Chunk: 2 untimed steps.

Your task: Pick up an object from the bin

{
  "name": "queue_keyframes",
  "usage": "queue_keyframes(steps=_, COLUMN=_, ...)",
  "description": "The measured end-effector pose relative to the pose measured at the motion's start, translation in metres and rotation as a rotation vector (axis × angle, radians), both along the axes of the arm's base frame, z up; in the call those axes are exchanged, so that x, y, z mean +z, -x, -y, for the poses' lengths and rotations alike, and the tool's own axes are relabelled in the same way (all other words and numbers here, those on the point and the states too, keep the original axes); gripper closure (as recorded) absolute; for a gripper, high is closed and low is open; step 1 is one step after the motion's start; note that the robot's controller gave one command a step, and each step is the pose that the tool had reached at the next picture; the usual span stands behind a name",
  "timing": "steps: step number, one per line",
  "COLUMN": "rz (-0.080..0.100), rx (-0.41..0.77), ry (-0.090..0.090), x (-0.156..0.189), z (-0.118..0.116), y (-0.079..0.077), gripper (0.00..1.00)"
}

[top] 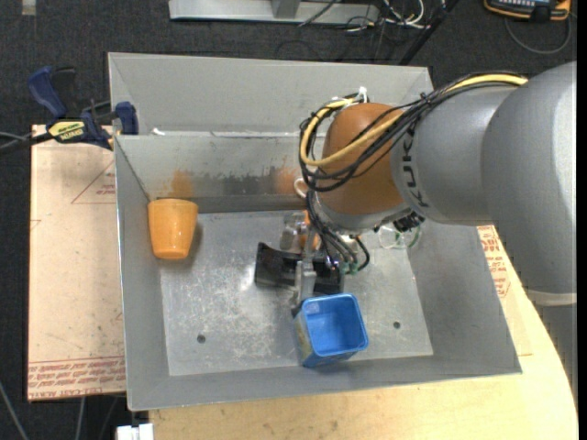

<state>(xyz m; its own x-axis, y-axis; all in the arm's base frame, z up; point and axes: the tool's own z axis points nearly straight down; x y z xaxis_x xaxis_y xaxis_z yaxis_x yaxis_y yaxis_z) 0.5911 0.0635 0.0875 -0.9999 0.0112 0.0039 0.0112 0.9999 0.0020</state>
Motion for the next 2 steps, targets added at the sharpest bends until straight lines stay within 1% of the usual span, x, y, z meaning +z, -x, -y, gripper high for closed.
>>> queue_keyframes(steps=1, rz=0.007, rx=-0.094, ry=-0.001, x=0.052, z=-0.010, y=0.001, gripper=0.00)
queue_keyframes(steps=2, rz=0.010, rx=-0.126, ry=-0.002, x=0.011, z=-0.011, y=0.001, gripper=0.00)
